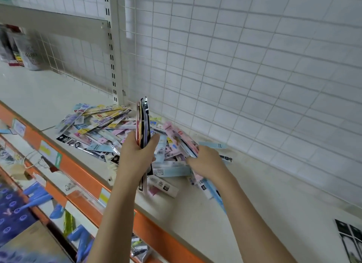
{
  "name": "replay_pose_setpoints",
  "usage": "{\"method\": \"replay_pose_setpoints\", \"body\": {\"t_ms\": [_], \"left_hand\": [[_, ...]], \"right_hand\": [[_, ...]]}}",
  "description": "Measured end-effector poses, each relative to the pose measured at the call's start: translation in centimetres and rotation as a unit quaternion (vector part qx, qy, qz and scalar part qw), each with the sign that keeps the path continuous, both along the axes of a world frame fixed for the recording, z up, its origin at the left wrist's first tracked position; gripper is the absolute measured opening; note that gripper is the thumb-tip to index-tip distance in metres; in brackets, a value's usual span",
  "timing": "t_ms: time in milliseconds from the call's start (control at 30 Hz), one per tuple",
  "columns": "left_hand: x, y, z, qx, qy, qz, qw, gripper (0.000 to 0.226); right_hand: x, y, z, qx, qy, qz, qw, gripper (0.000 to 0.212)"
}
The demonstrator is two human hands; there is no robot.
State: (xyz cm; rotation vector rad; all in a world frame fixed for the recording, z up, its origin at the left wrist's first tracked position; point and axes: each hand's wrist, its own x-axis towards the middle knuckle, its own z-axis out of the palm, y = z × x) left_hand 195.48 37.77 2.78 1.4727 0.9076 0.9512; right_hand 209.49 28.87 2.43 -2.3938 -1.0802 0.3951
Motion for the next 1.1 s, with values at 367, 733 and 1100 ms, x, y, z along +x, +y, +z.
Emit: {"method": "replay_pose_setpoints", "body": {"t_ms": [367,733,1100], "left_hand": [[5.1,-5.9,0.6,0.045,-0.032,-0.099,0.994,0.016],[8.2,-17.1,-0.4,0.081,-0.139,-0.221,0.962,0.02],[9.3,-18.7,-4.9,0.103,0.102,-0.256,0.956,0.022]], "right_hand": [[2.1,-11.7,-0.1,0.216,0.018,-0.205,0.954,0.027],[2.3,-20.7,-1.7,0.431,0.001,-0.288,0.855,0.016],[2.2,-21.9,-3.9,0.255,0.082,-0.355,0.895,0.014]]}}
